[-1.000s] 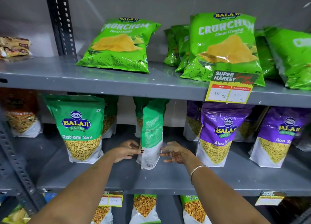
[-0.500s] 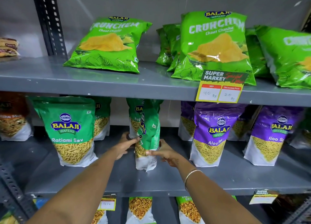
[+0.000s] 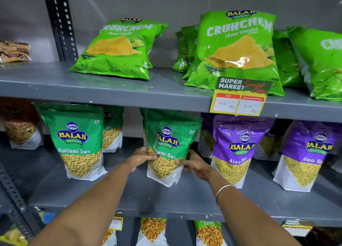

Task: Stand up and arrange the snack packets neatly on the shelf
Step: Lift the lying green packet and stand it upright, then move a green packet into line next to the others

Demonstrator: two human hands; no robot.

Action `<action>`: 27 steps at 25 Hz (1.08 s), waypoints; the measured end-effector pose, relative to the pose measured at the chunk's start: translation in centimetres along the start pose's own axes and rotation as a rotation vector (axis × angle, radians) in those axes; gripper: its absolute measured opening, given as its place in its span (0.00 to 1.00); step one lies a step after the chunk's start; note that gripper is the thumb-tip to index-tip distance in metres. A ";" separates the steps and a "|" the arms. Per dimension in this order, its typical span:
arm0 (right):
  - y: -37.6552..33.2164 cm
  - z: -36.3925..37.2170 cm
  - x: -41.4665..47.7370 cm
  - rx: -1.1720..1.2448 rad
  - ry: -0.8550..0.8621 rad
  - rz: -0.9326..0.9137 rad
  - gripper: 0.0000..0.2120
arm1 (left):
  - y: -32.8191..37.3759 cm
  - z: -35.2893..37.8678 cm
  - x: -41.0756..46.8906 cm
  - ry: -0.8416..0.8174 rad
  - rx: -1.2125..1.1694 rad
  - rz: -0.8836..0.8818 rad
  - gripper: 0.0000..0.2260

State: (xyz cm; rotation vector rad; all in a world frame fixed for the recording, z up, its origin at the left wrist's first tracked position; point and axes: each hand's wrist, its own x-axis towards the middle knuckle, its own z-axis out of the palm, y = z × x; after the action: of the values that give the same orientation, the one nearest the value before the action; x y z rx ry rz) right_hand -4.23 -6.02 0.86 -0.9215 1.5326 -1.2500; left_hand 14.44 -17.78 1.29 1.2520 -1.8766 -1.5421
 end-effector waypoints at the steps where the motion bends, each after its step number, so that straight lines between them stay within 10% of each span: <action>1: 0.0 0.1 0.2 -0.003 -0.024 -0.030 0.32 | -0.1 0.1 0.0 0.042 0.029 -0.011 0.23; 9: 0.2 1.4 1.7 0.023 -0.103 -0.155 0.31 | -0.5 1.2 -1.7 0.230 -0.016 -0.043 0.25; 14: -1.1 0.5 0.1 -0.438 -0.221 0.271 0.04 | -1.6 -1.5 -3.6 0.185 0.087 -0.095 0.35; 20: -1.8 9.0 0.9 -0.827 -0.385 0.616 0.13 | -6.6 -11.4 -7.1 0.117 0.199 -0.577 0.18; 24: -2.2 20.1 1.1 -0.882 -0.186 0.242 0.09 | -10.4 -19.8 -5.6 0.359 0.198 -0.371 0.42; 27: -2.2 25.9 2.7 -0.480 -0.076 0.134 0.41 | -11.0 -22.9 -4.1 0.399 0.230 -0.172 0.39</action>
State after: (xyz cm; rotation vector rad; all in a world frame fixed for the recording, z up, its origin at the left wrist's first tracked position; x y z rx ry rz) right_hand 19.72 -16.48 1.00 -1.1306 1.8374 -0.7523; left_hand 38.34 -27.10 -0.92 1.7172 -1.7509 -1.0671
